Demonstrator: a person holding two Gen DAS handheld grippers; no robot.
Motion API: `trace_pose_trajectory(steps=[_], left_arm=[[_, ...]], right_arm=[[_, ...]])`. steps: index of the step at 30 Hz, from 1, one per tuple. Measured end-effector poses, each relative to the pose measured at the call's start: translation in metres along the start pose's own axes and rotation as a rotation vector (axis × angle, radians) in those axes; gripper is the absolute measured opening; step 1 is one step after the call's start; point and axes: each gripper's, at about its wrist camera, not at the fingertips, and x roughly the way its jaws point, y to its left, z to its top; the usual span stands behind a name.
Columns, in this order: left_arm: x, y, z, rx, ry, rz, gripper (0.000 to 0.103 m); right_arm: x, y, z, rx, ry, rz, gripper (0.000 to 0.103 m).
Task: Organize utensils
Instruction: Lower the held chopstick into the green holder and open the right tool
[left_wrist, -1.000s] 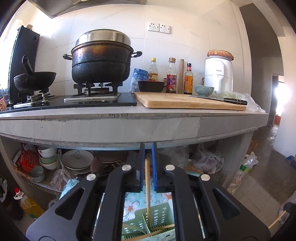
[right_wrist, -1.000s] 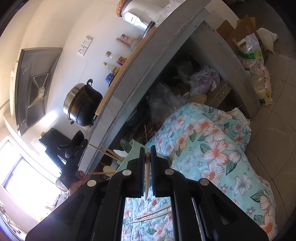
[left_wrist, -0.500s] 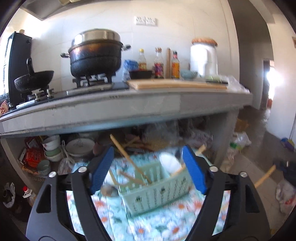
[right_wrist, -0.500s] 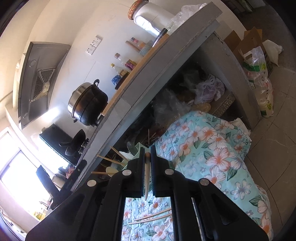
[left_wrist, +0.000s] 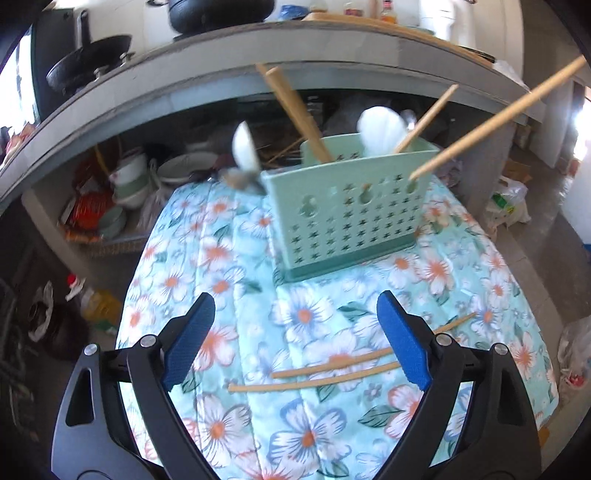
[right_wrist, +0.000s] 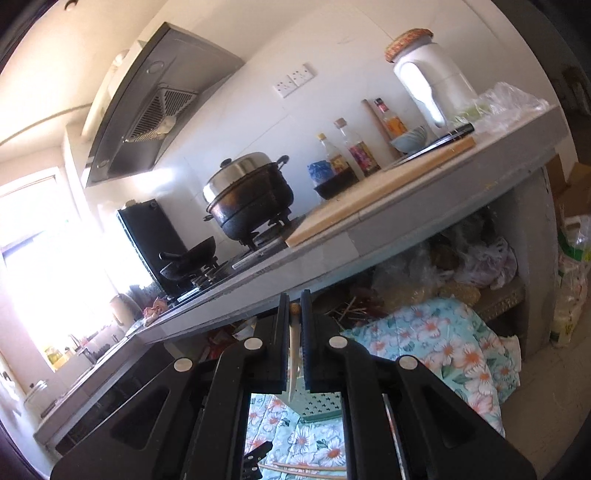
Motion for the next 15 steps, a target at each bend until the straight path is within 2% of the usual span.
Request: trace_pose_trajectory(steps=[7,11,15], left_arm=[[0.005,0.034,-0.001,-0.111,0.034,0.053,0.087],[0.006,0.049,-0.004,-0.165,0.049,0.062,0.088],[0.006,0.06,-0.008,-0.203,0.063,0.074,0.088]], right_arm=[[0.042,0.04,0.023,-0.131,-0.012,0.006,0.006],[0.074,0.064,0.02,-0.282,-0.015,-0.074,0.006],[0.106,0.081,0.005,-0.402,0.02,-0.129,0.006]])
